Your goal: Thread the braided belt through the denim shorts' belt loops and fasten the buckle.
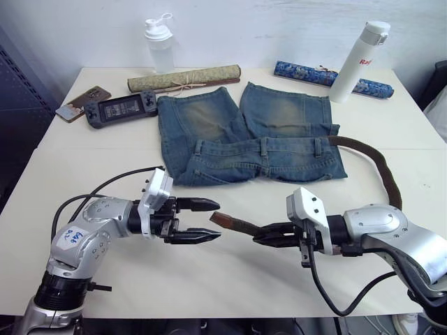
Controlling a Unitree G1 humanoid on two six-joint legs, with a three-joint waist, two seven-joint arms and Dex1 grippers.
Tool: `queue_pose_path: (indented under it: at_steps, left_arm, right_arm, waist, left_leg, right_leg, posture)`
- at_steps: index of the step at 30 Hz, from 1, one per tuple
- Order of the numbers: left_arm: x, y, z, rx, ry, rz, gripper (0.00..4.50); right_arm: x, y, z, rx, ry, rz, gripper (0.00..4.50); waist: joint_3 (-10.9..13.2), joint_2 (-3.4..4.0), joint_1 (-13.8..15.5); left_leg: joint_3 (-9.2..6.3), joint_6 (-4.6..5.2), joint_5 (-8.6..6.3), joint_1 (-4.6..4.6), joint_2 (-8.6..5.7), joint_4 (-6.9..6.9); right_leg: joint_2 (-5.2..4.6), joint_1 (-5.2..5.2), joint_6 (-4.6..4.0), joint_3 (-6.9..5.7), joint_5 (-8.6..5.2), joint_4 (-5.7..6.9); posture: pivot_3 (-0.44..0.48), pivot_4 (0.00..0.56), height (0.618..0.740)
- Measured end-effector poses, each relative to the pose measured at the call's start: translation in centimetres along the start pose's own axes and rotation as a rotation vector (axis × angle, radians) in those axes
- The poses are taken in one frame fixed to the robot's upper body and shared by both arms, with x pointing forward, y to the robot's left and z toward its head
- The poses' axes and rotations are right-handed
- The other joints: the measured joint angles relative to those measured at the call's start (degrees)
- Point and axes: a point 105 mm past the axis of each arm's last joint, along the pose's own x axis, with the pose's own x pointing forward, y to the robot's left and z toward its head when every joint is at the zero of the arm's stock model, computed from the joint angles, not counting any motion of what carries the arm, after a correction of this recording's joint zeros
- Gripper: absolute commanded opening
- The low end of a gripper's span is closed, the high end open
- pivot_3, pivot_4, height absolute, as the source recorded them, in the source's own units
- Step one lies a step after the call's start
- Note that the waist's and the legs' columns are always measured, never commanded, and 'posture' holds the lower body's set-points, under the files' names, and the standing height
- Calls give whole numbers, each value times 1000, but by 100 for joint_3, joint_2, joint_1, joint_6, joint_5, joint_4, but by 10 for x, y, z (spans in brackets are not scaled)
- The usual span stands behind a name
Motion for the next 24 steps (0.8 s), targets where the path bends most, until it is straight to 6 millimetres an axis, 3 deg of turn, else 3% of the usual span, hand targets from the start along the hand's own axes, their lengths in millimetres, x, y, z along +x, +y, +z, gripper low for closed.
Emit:
queue_pose_path:
  at_steps: [4,9,12,18,22,24]
  left_arm:
    - [2,-1,1,-6,-10,-13,18]
    - [2,-1,1,-8,-10,-11,18]
    - [3,1,1,-2,-15,-1,0]
    - [6,2,1,-14,-41,5,0]
    - [6,8,-4,-64,-74,45,0]
    - [6,11,-9,-113,-95,74,0]
  right_arm:
    - [0,-1,2,0,2,-2,0]
    - [2,-4,2,18,-1,-23,0]
    - [4,-6,5,45,-27,-43,1246]
    - [-1,-11,14,80,-78,-109,4288]
    - [-34,-21,26,125,-175,-233,4400]
    - [-60,-24,32,158,-237,-304,4400]
  waist:
    - [0,0,-1]
    - [0,0,-3]
    - [0,0,-2]
    - [0,0,6]
    - [0,-1,18]
    - [1,-3,19]
  left_leg:
    - [-1,0,0,0,0,0]
    - [-1,0,0,0,0,0]
    - [0,0,0,0,0,0]
    - [-1,1,1,-1,-1,1]
    - [-3,6,2,-1,-4,3]
    - [-8,8,1,-1,-4,1]
  right_leg:
    - [0,0,0,0,0,0]
    - [0,0,0,-1,0,0]
    - [0,0,0,0,0,0]
    - [0,1,0,-1,0,0]
    - [-1,6,2,0,1,-1]
    - [-1,10,2,-2,2,-4]
  posture:
    - [0,150,717]
    - [0,150,717]
    - [0,150,717]
    - [0,150,717]
    - [0,150,717]
    - [0,150,717]
